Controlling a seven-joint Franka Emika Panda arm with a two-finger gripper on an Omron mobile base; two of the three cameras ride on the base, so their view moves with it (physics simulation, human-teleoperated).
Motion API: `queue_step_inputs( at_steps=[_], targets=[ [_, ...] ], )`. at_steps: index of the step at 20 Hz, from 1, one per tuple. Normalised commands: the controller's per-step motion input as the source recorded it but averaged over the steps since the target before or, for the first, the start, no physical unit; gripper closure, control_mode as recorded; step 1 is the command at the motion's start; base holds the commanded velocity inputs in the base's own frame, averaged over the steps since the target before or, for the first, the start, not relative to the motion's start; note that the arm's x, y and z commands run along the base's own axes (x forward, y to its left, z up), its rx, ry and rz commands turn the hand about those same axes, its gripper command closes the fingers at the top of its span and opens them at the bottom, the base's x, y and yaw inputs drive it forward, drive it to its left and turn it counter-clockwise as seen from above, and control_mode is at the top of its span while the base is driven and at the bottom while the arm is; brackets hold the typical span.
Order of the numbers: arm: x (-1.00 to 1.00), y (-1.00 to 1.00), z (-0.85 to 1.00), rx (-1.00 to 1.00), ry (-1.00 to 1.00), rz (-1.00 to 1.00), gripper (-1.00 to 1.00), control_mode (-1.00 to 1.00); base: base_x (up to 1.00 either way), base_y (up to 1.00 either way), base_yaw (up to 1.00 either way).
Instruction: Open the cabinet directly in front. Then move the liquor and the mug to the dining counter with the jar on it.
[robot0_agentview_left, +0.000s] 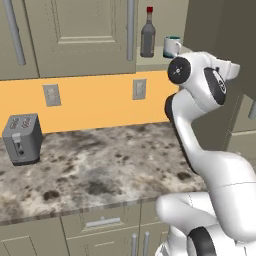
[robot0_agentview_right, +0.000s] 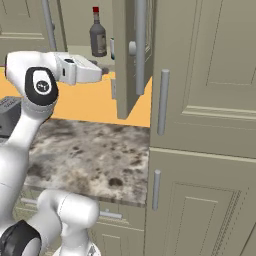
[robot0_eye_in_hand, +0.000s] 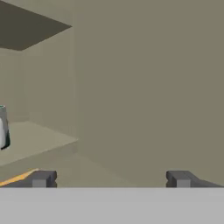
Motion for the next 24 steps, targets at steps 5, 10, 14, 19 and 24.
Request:
queue_step_inputs(
  at_steps=[5, 10, 14, 19, 24],
  targets=[
    [-0.1, 0.72, 0.0, 0.0, -0.19, 0.38, -1.0, -1.0, 0.0, 0.0, 0.0],
    [-0.36, 0.03, 0.0, 0.13, -0.19, 0.45, -1.0, -1.0, 0.0, 0.0, 0.0],
    [-0.26, 0.0, 0.0, 0.17, -0.11, 0.42, -1.0, -1.0, 0.0, 0.0, 0.0],
    [-0.01, 0.04, 0.0, 0.0, -0.01, 0.01, -1.0, -1.0, 0.0, 0.0, 0.0],
    [0.0, 0.51, 0.1, -0.07, -0.04, 0.14, -1.0, -1.0, 0.0, 0.0, 0.0]
  ],
)
